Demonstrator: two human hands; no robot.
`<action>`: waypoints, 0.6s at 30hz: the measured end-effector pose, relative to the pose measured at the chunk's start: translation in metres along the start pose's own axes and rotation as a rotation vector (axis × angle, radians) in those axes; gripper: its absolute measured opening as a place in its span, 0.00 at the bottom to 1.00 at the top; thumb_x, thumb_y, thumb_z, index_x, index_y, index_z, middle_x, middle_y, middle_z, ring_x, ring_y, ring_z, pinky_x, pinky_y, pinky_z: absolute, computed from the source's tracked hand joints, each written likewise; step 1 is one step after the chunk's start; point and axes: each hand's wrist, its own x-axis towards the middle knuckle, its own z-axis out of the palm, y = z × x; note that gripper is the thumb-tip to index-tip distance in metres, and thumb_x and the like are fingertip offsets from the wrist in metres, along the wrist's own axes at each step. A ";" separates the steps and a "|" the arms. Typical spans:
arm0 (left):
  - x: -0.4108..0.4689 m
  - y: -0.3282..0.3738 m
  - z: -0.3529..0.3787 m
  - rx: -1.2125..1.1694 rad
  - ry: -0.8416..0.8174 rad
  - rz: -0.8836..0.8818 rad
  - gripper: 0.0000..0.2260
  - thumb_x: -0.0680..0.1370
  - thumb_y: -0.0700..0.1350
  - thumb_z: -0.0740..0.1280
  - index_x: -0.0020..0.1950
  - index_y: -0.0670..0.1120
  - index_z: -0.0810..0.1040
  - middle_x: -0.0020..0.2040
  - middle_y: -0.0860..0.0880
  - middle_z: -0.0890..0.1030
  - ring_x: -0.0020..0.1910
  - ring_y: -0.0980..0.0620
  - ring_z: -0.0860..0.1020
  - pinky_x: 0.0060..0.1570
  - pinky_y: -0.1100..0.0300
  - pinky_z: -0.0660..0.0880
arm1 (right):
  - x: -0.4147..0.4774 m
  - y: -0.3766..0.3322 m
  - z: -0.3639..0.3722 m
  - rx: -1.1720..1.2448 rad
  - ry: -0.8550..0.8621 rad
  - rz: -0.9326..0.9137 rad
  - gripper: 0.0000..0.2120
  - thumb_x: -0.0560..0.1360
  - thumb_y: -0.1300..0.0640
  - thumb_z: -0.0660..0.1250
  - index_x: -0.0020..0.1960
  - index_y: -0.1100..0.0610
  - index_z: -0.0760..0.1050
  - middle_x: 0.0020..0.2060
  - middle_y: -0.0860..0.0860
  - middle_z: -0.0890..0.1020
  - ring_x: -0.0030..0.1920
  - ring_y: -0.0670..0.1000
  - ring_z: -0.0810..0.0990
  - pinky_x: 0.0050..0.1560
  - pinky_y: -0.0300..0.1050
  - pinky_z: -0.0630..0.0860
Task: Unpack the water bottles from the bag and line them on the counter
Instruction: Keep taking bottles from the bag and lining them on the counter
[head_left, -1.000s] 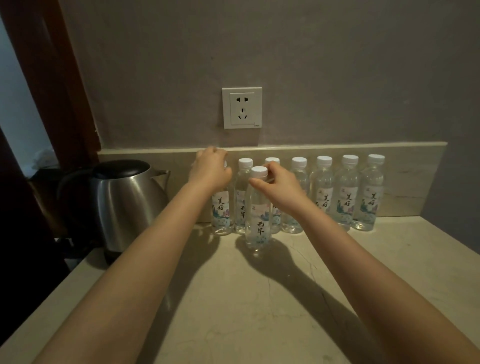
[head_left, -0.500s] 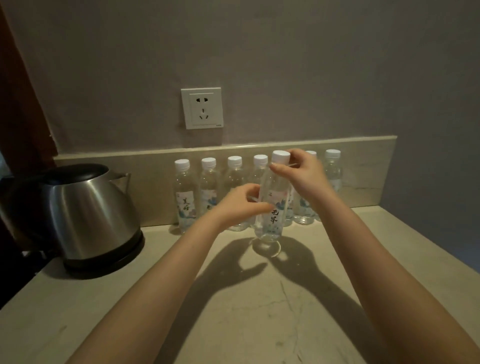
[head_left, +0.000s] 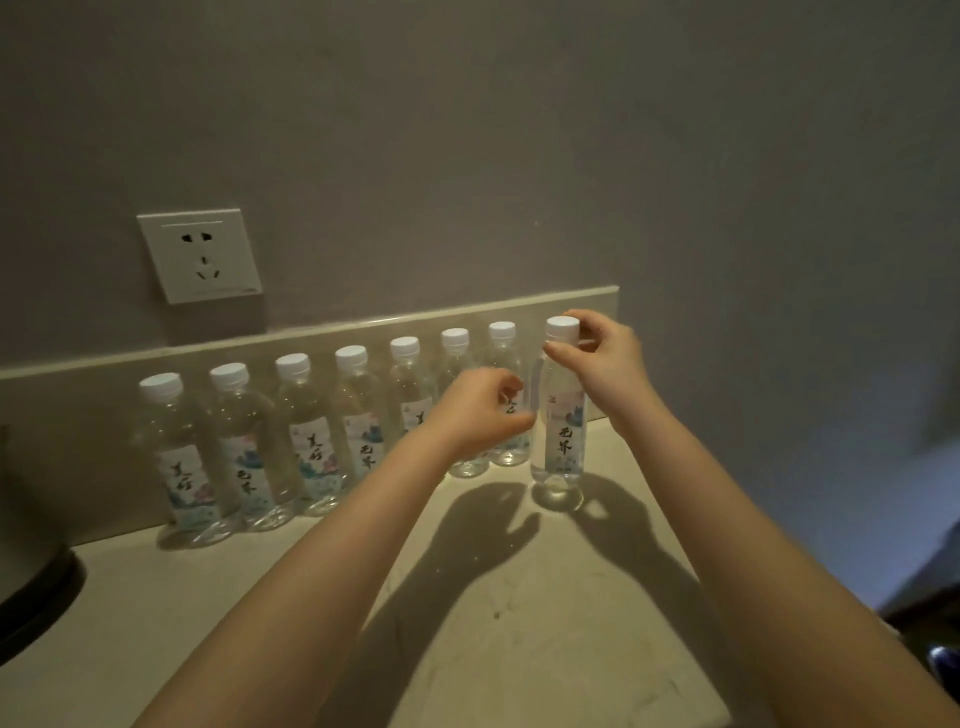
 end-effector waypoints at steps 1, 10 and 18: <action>0.005 0.002 -0.003 0.080 0.094 0.063 0.14 0.73 0.46 0.68 0.58 0.43 0.79 0.52 0.48 0.81 0.49 0.52 0.78 0.49 0.60 0.74 | 0.008 0.005 -0.003 0.000 0.021 0.007 0.16 0.69 0.56 0.73 0.56 0.54 0.78 0.47 0.51 0.83 0.50 0.53 0.81 0.55 0.57 0.78; 0.053 -0.007 -0.014 0.481 0.246 0.019 0.19 0.76 0.44 0.62 0.67 0.46 0.72 0.68 0.48 0.72 0.68 0.49 0.67 0.66 0.49 0.62 | 0.075 0.045 0.012 -0.014 -0.100 -0.017 0.15 0.70 0.57 0.72 0.57 0.53 0.78 0.50 0.49 0.82 0.53 0.53 0.80 0.58 0.57 0.76; 0.059 -0.023 -0.002 0.513 0.250 -0.023 0.21 0.75 0.45 0.61 0.69 0.49 0.70 0.62 0.50 0.78 0.63 0.49 0.71 0.64 0.50 0.59 | 0.085 0.081 0.023 -0.018 -0.119 -0.011 0.19 0.73 0.53 0.71 0.63 0.51 0.74 0.53 0.49 0.69 0.55 0.48 0.72 0.56 0.41 0.70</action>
